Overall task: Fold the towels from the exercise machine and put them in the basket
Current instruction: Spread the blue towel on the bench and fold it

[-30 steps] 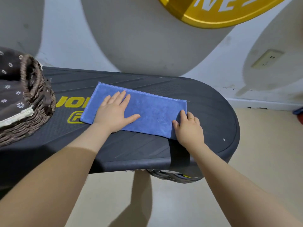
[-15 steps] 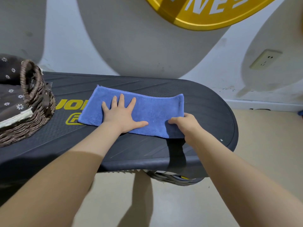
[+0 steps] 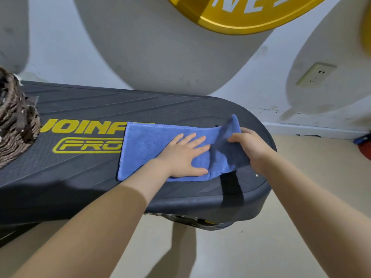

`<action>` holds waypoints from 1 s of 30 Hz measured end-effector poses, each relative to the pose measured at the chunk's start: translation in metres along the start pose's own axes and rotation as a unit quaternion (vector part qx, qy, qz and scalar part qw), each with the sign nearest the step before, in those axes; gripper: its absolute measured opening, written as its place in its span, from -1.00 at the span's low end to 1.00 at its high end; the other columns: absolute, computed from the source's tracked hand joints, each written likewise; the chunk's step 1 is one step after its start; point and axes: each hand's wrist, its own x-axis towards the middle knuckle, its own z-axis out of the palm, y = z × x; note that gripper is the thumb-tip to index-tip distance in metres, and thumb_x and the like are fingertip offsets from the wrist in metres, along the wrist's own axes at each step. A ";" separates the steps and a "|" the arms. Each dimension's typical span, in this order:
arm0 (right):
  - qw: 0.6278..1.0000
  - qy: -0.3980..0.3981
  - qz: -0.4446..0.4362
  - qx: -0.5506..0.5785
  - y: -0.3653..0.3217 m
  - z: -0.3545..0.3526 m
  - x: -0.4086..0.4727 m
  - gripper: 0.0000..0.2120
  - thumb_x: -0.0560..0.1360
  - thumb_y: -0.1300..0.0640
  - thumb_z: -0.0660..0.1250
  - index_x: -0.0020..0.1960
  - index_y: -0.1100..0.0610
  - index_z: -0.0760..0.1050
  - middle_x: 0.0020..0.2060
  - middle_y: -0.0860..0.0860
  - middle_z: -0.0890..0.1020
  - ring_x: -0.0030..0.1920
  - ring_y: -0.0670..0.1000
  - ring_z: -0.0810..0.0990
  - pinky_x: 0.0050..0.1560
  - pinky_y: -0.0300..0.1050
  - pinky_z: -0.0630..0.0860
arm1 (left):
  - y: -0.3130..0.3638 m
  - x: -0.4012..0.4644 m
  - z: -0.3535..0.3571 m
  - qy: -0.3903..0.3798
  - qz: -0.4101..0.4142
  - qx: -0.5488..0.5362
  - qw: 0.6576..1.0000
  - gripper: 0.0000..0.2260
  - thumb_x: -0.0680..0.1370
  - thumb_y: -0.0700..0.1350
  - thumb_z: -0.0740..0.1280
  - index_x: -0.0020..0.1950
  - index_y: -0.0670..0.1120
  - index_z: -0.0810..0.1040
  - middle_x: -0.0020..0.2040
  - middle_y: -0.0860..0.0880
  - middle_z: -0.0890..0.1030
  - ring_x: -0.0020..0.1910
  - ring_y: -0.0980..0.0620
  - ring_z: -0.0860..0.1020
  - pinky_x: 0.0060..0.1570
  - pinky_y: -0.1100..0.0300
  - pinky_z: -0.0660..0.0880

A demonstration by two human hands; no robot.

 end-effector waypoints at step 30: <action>0.858 -0.043 -0.256 -0.443 0.004 0.134 -0.017 -0.28 0.55 -0.18 0.10 0.53 0.06 -0.16 0.54 0.02 -0.18 0.54 0.03 -0.21 0.50 0.00 -0.10 | -0.072 -0.087 -0.004 0.243 -0.225 0.123 0.935 -0.56 0.39 -0.17 0.06 0.20 -0.16 0.51 0.16 -0.23 0.52 0.04 -0.24 0.55 0.03 -0.05 0.41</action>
